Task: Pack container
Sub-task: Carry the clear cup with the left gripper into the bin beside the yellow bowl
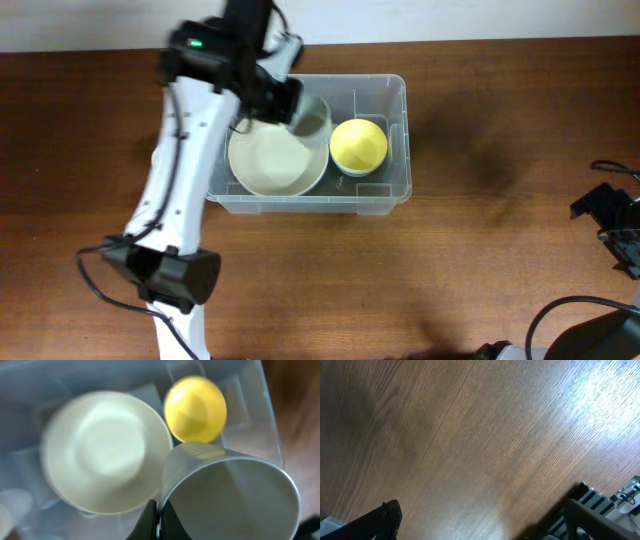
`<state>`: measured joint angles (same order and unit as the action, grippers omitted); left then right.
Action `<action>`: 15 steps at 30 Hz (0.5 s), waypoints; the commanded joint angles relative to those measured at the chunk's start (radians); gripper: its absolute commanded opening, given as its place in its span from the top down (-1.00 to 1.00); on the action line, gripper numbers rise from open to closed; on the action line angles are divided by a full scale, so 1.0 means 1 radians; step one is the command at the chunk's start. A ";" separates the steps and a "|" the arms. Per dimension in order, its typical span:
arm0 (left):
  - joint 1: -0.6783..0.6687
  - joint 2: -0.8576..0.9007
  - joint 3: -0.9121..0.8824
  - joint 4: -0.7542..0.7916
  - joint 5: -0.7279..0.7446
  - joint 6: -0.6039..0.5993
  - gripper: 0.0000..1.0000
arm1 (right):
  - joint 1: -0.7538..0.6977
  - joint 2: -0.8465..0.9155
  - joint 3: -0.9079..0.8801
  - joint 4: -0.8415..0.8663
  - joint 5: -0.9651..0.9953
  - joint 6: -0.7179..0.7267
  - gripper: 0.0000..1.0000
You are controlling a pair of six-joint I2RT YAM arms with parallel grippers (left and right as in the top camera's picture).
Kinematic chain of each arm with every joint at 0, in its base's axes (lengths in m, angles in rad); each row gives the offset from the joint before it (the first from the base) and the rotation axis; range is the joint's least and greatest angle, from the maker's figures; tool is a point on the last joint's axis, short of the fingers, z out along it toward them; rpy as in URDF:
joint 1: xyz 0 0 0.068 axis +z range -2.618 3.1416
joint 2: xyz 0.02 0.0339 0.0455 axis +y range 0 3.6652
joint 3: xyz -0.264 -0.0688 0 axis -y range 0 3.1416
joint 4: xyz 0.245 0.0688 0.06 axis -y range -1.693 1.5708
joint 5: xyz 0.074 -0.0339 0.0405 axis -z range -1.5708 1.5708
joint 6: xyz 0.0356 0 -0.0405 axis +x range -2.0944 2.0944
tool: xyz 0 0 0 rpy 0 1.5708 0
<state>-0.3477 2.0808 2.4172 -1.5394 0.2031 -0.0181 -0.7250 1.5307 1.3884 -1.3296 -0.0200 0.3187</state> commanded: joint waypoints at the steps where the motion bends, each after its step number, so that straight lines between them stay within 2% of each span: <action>1: -0.041 0.002 -0.113 0.017 -0.015 0.023 0.99 | -0.002 0.004 -0.003 0.003 0.002 0.011 -0.98; 8: -0.057 0.002 -0.257 0.048 0.025 0.023 0.99 | -0.002 0.004 -0.003 0.003 0.002 0.011 -0.98; 15: -0.070 0.002 -0.308 0.128 0.042 0.023 0.99 | -0.002 0.004 -0.003 0.003 0.002 0.011 -0.98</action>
<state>-0.4088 2.0842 2.1273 -1.4395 0.2157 -0.0151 -0.7250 1.5307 1.3884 -1.3293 -0.0200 0.3180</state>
